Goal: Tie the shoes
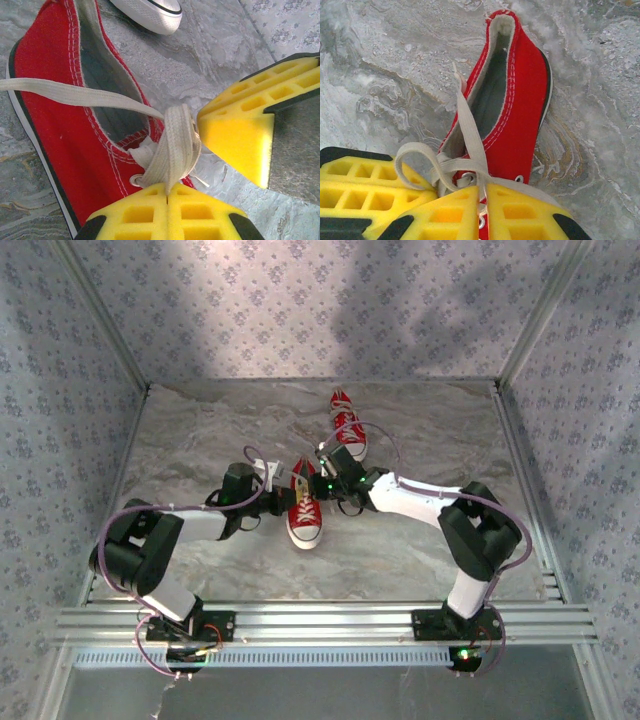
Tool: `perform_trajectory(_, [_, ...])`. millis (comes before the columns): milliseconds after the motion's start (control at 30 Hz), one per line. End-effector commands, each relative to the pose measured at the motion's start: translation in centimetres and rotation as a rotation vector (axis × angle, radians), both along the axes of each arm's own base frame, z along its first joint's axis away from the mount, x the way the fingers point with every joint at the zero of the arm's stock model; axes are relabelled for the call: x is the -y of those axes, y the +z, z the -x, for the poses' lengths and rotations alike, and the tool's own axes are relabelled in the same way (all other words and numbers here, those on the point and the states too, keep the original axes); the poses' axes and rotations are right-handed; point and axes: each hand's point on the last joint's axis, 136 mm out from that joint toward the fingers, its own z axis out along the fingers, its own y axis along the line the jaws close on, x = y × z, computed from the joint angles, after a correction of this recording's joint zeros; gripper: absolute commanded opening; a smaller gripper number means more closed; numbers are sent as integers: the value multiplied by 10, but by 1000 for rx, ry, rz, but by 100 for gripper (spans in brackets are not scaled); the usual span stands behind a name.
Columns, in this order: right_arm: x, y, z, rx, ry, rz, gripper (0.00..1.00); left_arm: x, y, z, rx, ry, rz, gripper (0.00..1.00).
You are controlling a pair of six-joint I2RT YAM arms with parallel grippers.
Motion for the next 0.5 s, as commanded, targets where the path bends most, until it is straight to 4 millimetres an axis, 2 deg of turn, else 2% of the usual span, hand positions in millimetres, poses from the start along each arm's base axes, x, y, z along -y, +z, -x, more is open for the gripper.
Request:
perform_trajectory(0, [-5, 1, -3, -21, 1, -21, 14, 5, 7, -1, 23, -23, -9, 0])
perform_trajectory(167, [-6, 4, -4, -13, 4, -33, 16, 5, 5, -1, 19, -24, -33, 0])
perform_trajectory(467, [-10, -3, -3, -37, 19, -20, 18, 6, 5, 0, 21, -27, -40, 0])
